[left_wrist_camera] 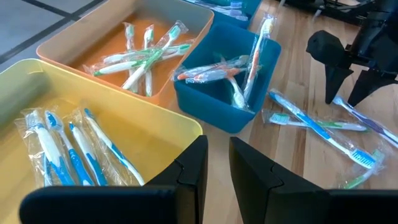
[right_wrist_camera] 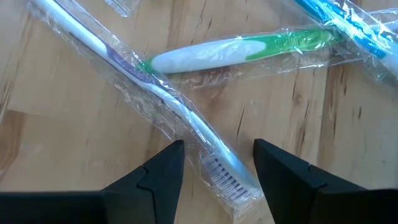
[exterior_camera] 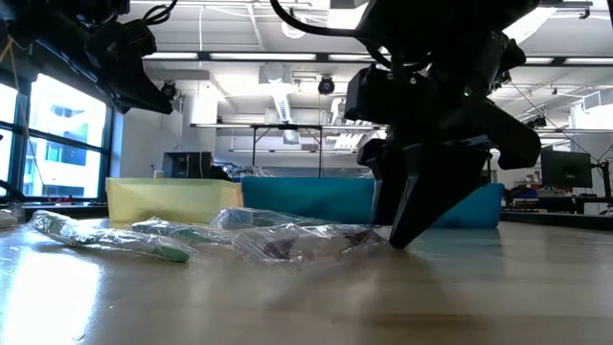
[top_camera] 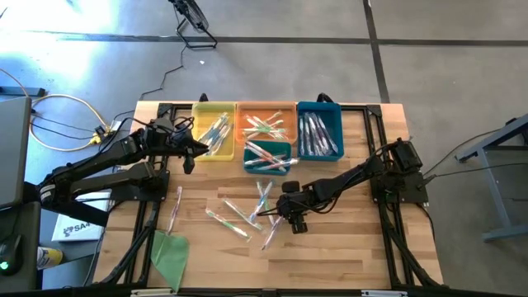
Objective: Pick & Place Toothbrushes
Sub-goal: Put the purple toothbrush into the blue bin
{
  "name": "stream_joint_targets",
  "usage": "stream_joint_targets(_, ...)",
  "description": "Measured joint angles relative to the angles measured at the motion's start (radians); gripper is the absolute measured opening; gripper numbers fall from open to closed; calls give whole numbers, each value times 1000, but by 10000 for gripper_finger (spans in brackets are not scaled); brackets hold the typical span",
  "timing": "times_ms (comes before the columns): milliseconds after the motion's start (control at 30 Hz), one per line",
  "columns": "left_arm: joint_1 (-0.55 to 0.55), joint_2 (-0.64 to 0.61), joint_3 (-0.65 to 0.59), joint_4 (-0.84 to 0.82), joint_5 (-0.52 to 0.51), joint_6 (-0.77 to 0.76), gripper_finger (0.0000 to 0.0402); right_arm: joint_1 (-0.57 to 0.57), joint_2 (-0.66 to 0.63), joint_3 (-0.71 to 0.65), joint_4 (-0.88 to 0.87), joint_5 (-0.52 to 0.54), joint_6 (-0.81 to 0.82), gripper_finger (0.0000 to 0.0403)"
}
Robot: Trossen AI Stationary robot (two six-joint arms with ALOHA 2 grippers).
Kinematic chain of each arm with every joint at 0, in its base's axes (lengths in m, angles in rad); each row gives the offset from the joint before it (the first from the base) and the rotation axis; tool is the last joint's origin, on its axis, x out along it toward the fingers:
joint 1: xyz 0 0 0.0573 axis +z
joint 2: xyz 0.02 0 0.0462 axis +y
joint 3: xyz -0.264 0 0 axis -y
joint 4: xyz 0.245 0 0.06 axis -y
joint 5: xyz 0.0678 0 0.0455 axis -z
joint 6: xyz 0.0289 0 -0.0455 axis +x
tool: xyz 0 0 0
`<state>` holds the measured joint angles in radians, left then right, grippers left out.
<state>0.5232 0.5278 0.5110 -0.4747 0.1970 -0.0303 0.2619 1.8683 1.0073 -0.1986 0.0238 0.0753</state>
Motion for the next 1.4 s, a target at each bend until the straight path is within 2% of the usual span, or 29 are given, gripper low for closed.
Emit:
stream_joint_targets(133,0,0,0,0,0,0,64,0,0,0,0,-3,-2,169)
stream_joint_targets(433,0,0,0,0,0,0,64,0,0,0,0,-5,-1,77)
stream_joint_targets(700,0,0,0,0,0,5,64,0,0,0,0,-12,-2,13)
stream_joint_targets(1067,0,0,0,0,0,7,64,0,-26,-4,-21,-42,6,9)
stream_joint_targets(1400,0,0,0,0,0,7,64,0,-199,-4,-21,-22,7,8)
